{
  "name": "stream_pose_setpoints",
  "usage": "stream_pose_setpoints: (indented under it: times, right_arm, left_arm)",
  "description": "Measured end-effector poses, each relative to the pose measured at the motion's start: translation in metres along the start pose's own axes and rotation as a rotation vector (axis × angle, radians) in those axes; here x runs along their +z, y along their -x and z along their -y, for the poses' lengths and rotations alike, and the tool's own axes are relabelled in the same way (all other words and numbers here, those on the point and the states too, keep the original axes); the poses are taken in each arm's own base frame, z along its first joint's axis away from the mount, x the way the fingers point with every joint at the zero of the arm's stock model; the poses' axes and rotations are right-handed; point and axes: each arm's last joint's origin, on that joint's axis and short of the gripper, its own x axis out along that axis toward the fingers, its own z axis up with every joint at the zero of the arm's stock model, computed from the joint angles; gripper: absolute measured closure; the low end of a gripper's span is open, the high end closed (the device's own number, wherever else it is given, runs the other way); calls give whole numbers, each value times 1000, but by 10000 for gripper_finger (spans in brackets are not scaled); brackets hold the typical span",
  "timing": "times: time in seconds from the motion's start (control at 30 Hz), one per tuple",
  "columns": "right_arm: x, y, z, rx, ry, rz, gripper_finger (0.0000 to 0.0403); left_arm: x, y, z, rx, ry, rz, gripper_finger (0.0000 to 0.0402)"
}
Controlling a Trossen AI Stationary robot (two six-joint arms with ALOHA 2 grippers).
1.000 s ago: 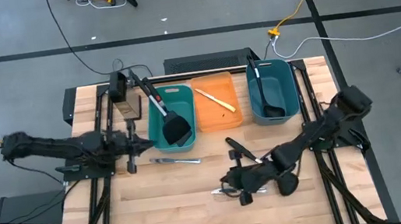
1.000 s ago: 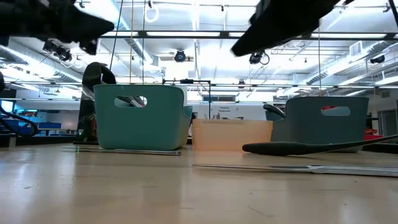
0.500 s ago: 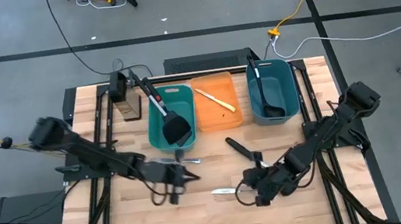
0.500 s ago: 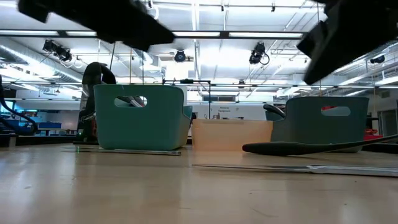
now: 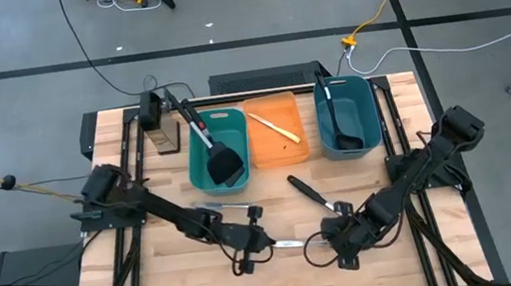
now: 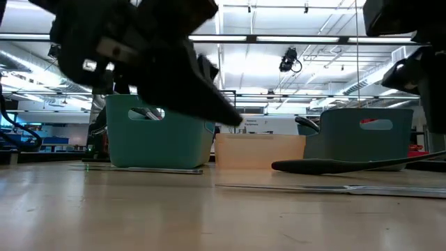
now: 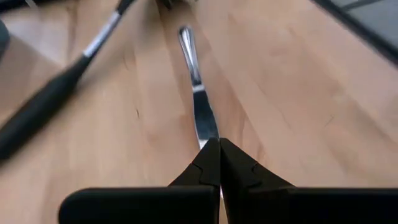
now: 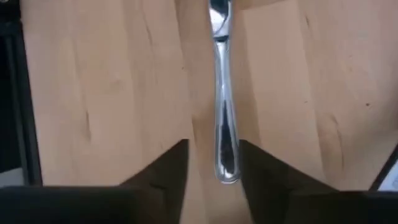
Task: Pick & Place Kitchen Items
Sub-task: Put the right silver table knife into the orange bin
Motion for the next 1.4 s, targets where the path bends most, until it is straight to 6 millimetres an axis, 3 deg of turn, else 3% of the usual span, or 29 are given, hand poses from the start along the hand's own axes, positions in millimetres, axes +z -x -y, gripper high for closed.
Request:
stream_pose_setpoints:
  times: [0.17,0.37,0.6,0.77,1.13,1.3,1.4]
  right_arm:
    - [-1,-13,-2,-11,30,-17,209]
    - [-7,-34,-2,-52,47,-85,204]
    - [-11,-39,1,-79,53,-134,205]
    - [-11,-41,3,-120,90,-111,228]
    - [-13,-64,2,-141,179,-138,315]
    - [-10,-65,3,-143,206,-104,315]
    - [-6,-67,4,-138,195,-79,309]
  left_arm:
    - [-13,-13,7,17,-18,-28,401]
    - [-13,-12,9,18,-54,-25,400]
    - [-14,-12,9,15,-55,-30,393]
    - [-14,-12,9,15,-56,-29,398]
    - [-14,-12,9,15,-57,-26,393]
    - [-13,-12,9,10,-57,-25,396]
    - [-14,-12,12,-78,-67,-25,389]
